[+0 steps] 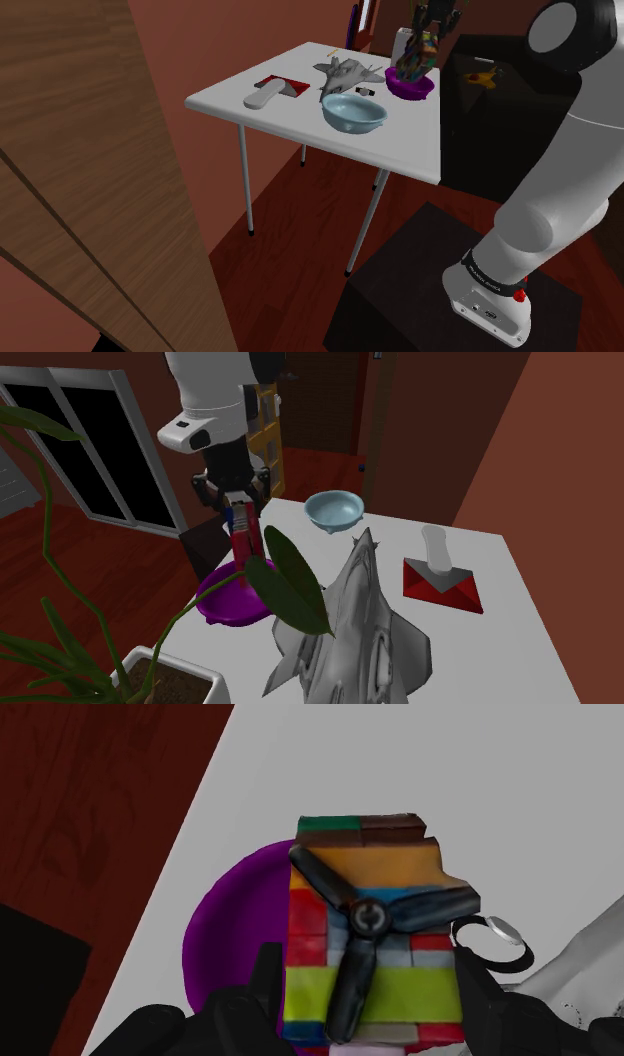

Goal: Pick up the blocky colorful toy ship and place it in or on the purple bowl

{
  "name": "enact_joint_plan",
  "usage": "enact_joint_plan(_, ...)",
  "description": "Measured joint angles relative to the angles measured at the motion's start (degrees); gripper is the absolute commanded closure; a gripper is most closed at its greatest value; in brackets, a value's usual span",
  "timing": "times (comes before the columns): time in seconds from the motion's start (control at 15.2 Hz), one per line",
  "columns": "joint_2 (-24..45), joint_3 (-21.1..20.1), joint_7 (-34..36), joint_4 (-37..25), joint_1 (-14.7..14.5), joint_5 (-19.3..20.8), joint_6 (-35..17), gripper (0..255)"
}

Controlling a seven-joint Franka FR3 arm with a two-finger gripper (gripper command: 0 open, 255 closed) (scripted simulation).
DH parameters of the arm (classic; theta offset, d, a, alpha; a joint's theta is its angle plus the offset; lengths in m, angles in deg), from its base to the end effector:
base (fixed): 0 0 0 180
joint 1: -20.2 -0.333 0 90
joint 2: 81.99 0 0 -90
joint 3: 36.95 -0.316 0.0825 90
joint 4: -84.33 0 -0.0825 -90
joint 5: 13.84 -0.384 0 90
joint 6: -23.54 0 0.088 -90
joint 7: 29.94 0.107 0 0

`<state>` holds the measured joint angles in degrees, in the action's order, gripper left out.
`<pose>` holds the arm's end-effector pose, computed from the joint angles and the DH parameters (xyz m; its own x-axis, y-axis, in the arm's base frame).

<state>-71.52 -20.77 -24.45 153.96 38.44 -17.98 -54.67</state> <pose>0.4983 -0.3068 0.6698 0.7781 -0.6275 -0.0279 -0.6280 -0.7780 -0.0178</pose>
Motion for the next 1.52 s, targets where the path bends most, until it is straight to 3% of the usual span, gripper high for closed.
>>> enact_joint_plan(0.46,-2.67,-0.25,0.34,8.90,-0.71,0.82,-6.37,255)
enact_joint_plan(0.86,-2.99,-0.24,0.29,10.12,-0.74,0.91,-7.32,255)
enact_joint_plan(0.92,-2.99,-0.24,0.29,10.13,-0.74,0.91,-7.33,0)
enact_joint_plan(1.32,-3.02,-0.25,0.29,10.13,-0.74,0.91,-7.35,0)
enact_joint_plan(1.52,-0.82,-0.08,0.17,3.08,-0.28,0.26,-2.50,0)
